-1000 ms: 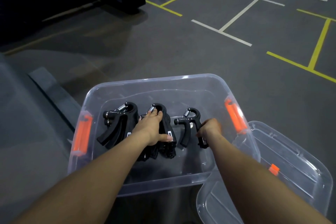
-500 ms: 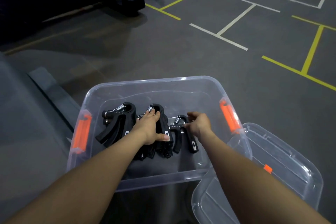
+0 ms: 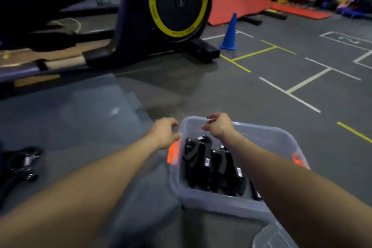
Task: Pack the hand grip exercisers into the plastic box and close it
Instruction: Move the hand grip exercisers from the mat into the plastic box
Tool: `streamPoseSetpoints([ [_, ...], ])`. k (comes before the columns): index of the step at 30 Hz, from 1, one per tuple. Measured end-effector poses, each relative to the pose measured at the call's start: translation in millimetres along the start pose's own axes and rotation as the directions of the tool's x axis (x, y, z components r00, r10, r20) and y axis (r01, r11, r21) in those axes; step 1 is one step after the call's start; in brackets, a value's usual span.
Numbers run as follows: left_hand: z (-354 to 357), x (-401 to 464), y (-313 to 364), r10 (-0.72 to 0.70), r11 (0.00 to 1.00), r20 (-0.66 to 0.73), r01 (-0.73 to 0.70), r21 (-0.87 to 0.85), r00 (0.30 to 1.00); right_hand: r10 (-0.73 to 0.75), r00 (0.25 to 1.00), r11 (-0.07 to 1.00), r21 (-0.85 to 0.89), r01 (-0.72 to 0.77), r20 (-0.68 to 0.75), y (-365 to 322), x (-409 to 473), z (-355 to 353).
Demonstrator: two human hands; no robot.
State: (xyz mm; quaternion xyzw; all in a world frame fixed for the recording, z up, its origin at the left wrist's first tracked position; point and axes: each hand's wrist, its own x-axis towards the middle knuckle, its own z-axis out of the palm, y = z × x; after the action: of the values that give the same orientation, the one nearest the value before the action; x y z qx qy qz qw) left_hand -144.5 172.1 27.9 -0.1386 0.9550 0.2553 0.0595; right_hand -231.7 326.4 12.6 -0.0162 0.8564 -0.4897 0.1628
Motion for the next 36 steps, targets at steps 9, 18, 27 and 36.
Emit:
streamPoseSetpoints([
  [9, -96, -112, -170, -0.334, 0.94, -0.194, 0.309, -0.147, 0.923, -0.118, 0.944, 0.993, 0.055, 0.106, 0.308, -96, -71, 183],
  [18, -80, -216, -298, -0.632, 0.774, -0.246, 0.586, -0.239, 0.735, -0.098, 0.841, 0.994, 0.003, 0.113, 0.532, -98, -122, 337],
  [27, -52, -256, -356, -0.732, 0.674, -0.224, 0.731, -0.104, 0.644, -0.07, 0.79, 0.958, -0.179, 0.223, 0.608, -76, -133, 413],
  [36, -41, -256, -357, -0.658, 0.683, -0.317, 0.719, 0.128, 0.683, -0.069, 0.755, 0.958, -0.169, 0.233, 0.652, -69, -146, 430],
])
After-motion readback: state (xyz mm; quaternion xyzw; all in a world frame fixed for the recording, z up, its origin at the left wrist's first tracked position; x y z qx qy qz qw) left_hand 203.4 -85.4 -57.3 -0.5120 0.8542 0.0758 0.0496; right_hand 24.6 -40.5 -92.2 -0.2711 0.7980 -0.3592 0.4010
